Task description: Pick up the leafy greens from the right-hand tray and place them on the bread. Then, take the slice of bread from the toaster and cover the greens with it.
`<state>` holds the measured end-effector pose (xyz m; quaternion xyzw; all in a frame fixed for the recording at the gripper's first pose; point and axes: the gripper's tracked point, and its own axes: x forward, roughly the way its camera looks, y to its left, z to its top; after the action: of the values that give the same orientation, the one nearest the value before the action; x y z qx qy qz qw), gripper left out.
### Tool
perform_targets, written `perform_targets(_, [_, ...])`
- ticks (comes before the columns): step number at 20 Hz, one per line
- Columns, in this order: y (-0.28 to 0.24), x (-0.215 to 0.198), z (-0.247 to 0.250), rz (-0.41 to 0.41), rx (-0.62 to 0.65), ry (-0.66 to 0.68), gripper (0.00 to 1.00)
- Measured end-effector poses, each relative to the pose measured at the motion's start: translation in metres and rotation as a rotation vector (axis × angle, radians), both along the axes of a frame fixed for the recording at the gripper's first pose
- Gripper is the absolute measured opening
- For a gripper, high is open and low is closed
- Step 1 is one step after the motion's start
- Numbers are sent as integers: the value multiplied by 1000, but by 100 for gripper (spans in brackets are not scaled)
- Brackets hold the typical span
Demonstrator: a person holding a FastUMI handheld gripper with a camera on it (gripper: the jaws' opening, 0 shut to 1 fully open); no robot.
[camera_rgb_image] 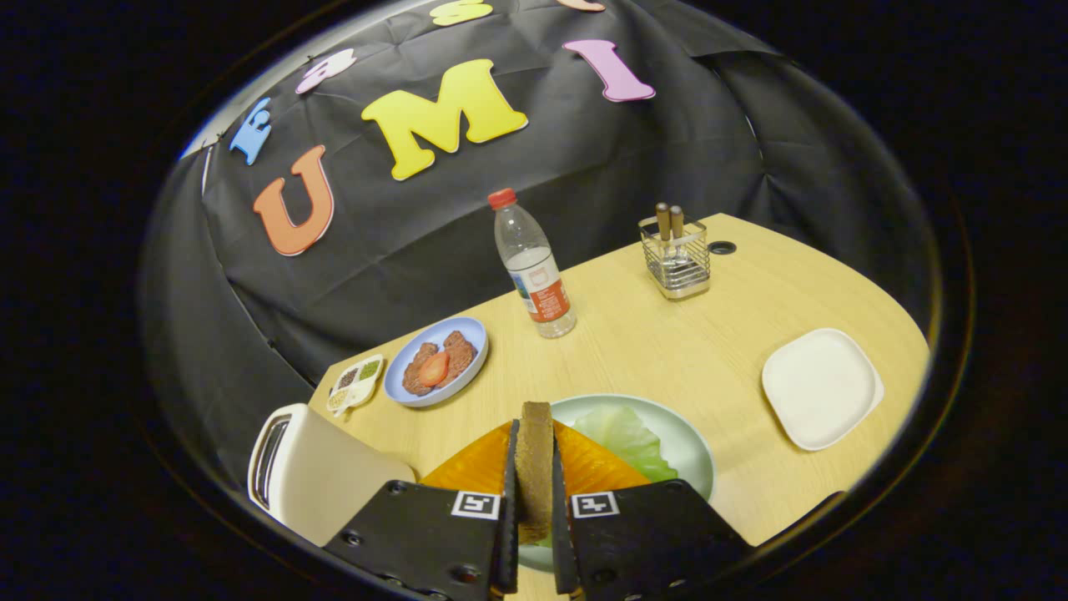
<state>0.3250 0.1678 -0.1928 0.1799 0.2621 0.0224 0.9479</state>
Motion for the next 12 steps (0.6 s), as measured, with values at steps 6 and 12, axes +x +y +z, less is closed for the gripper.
perform_targets(6, [-22, 4, -17, 23, -48, 25, 25])
perform_targets(12, [-36, 4, -33, 12, -74, 41, 42])
